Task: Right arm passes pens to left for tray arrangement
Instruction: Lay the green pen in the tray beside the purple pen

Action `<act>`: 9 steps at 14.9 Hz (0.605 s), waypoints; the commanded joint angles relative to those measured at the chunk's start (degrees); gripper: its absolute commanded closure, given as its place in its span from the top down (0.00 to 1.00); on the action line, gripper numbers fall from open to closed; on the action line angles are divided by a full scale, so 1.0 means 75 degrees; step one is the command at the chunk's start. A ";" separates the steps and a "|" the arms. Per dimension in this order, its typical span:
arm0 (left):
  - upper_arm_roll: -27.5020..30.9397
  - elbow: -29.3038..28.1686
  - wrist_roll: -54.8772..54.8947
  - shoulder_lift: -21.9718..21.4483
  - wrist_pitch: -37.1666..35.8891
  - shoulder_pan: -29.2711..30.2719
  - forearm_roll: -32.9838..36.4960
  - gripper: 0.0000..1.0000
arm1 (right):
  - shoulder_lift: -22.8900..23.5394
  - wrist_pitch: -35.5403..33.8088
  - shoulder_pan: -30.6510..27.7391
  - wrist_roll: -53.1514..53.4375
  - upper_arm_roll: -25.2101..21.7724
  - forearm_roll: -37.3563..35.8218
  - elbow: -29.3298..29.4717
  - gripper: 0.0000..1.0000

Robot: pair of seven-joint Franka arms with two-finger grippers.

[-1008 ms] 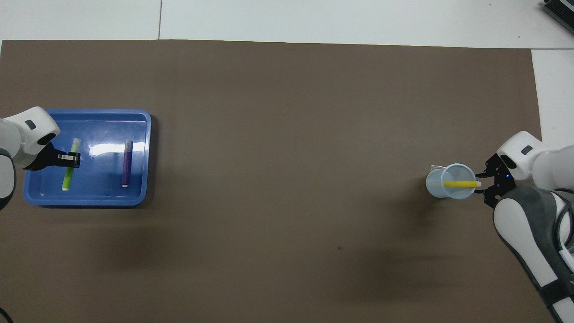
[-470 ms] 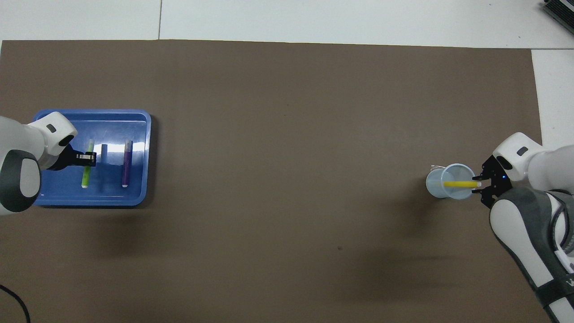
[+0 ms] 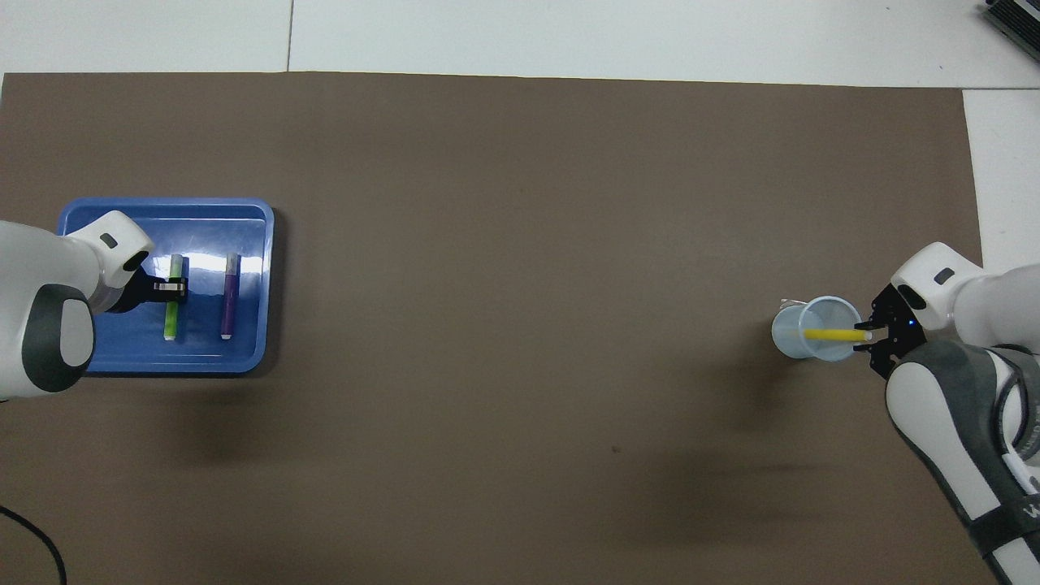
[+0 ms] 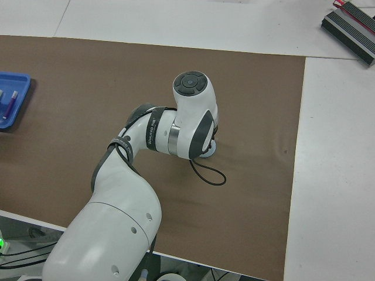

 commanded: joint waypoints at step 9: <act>-0.0033 0.0012 -0.0235 0.0117 0.0301 -0.0051 0.0579 0.49 | 0.0073 -0.0222 -0.0017 0.0209 0.0069 0.0235 0.0205 0.00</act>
